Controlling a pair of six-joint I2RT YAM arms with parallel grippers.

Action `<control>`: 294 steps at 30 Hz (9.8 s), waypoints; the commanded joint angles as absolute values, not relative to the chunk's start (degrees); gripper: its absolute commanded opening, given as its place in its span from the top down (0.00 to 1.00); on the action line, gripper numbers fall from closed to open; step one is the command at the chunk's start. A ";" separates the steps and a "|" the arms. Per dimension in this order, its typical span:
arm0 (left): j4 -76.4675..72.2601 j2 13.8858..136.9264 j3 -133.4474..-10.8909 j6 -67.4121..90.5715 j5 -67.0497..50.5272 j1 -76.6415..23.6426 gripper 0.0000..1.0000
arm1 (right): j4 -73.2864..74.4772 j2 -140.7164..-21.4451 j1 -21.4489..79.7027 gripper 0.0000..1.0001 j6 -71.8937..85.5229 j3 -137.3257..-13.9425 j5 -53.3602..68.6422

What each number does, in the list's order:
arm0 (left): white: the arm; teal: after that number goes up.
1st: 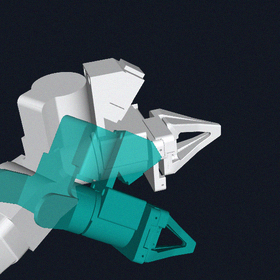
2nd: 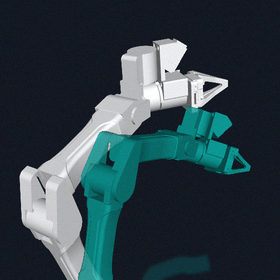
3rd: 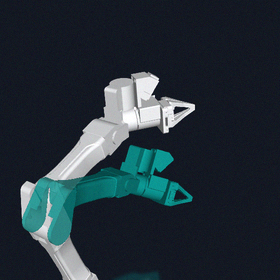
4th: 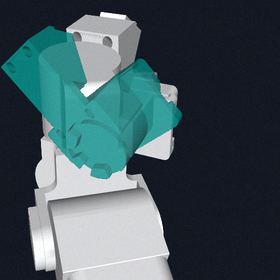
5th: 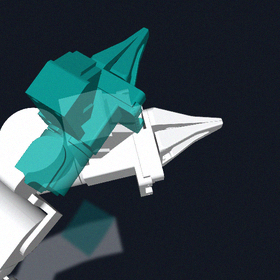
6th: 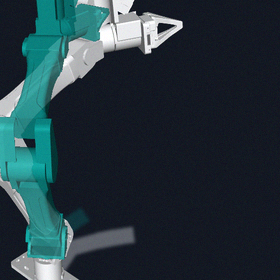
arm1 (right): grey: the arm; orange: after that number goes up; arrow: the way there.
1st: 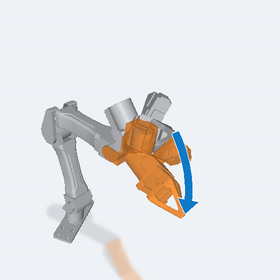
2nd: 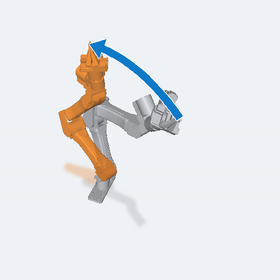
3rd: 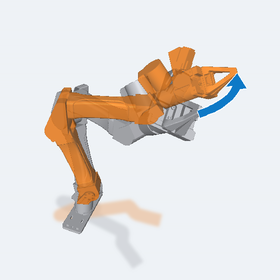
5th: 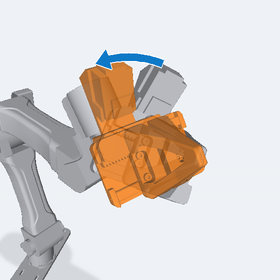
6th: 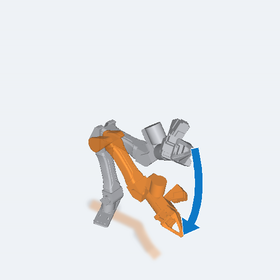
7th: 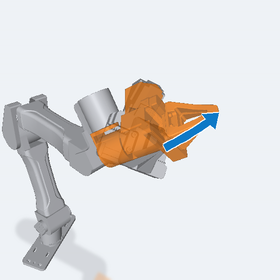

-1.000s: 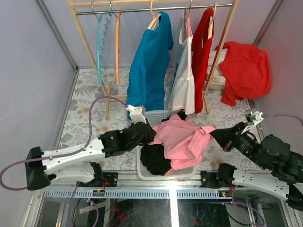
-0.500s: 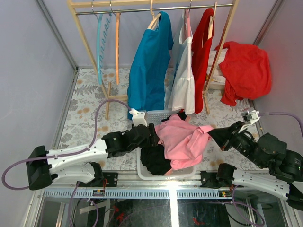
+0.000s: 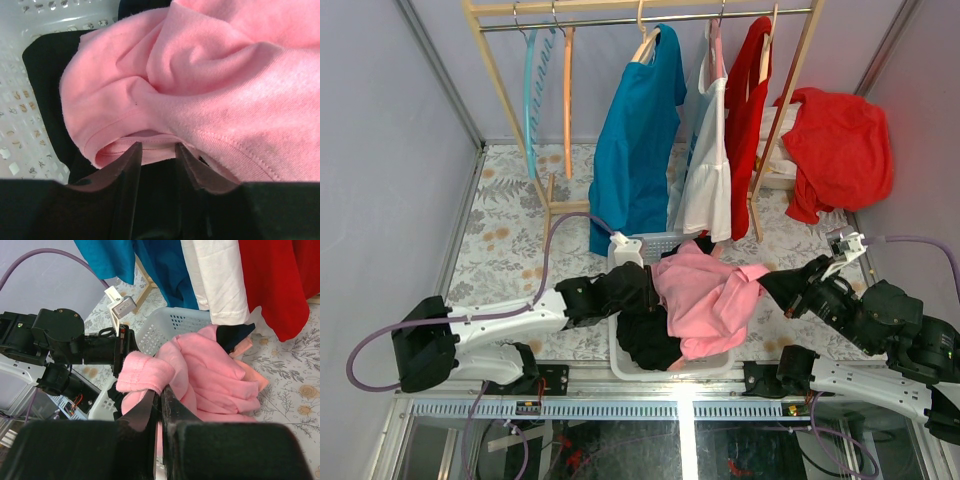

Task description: Place the t-shirt on the hanger

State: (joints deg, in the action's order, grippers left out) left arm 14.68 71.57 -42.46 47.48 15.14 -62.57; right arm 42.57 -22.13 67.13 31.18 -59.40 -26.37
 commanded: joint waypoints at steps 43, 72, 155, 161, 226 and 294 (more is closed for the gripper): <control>21.17 58.50 -42.97 47.18 15.60 -61.03 0.44 | 28.81 -34.33 67.34 1.00 19.15 -74.20 -32.70; 4.90 65.10 -42.59 40.91 8.81 -64.79 0.19 | 27.24 -36.72 67.32 1.00 15.02 -78.09 -33.02; 34.54 62.65 -84.20 30.34 -1.50 -62.60 1.00 | 36.29 -55.35 67.31 0.55 19.30 -82.88 -4.28; 33.78 62.29 -83.23 30.23 -1.43 -62.63 1.00 | 33.98 -58.17 67.24 0.58 18.14 -81.64 -2.63; 13.96 49.06 -53.44 28.12 2.09 -64.95 0.45 | 27.47 -57.98 67.24 1.00 19.57 -85.86 -15.93; 32.34 51.05 -62.18 30.89 9.54 -68.48 1.00 | 40.02 -34.81 67.24 0.41 30.53 -66.90 -14.16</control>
State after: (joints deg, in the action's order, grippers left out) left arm 36.27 50.96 -67.96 29.56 12.95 -68.23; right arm 38.63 -33.56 67.07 31.94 -63.88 -17.72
